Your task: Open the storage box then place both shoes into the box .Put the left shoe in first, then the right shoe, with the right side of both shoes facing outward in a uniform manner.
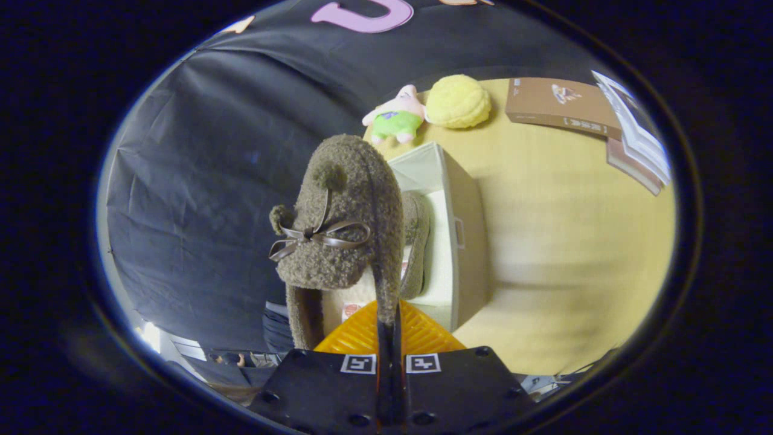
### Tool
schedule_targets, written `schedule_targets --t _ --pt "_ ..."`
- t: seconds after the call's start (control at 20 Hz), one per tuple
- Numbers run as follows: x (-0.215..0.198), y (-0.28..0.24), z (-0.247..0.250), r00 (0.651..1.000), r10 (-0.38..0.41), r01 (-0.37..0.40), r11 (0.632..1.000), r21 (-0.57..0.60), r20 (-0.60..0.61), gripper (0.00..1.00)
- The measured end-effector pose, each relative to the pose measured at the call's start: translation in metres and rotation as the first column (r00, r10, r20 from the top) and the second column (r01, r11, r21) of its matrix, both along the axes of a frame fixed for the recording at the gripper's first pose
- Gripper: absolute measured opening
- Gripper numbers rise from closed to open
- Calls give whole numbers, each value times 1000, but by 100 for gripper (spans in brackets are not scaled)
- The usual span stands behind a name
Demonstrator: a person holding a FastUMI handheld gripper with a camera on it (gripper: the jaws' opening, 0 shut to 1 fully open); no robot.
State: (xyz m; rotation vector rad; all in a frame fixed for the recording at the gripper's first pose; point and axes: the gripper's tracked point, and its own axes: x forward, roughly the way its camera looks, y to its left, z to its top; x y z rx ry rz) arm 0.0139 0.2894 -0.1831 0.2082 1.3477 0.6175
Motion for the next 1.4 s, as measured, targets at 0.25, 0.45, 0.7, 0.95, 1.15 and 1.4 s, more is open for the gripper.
schedule_targets --t 0.25,0.45,0.7,0.95,1.15,1.4 --pt "27 11 -61 1000 -23 23 984 -176 2 4" --pt "40 4 -93 998 1 17 948 -317 57 4" --pt "42 8 -109 989 64 -3 912 -410 134 6" --pt "33 22 -97 986 80 -25 939 -342 148 45" --pt "14 44 -76 988 72 -41 976 -216 136 89" --pt "11 23 -57 969 111 -60 972 -225 220 100"
